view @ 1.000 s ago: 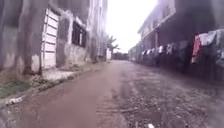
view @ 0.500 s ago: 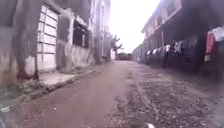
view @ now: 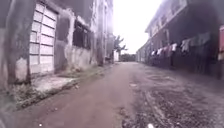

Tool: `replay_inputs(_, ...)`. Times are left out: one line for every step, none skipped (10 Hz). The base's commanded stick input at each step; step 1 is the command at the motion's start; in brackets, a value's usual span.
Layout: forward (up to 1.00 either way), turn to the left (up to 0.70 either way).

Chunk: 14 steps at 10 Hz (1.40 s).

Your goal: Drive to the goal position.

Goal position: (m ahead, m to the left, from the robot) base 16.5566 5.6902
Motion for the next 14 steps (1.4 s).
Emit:
replay_inputs(0.70, 0.00)
replay_inputs(0.70, 0.00)
replay_inputs(0.70, 0.00)
replay_inputs(0.70, 0.00)
replay_inputs(0.70, 0.00)
replay_inputs(0.70, 0.00)
replay_inputs(0.70, 0.00)
replay_inputs(0.70, 0.00)
replay_inputs(0.70, 0.00)
replay_inputs(0.70, 0.00)
replay_inputs(0.70, 0.00)
replay_inputs(0.70, 0.00)
replay_inputs(0.70, -0.12)
replay_inputs(0.70, -0.34)
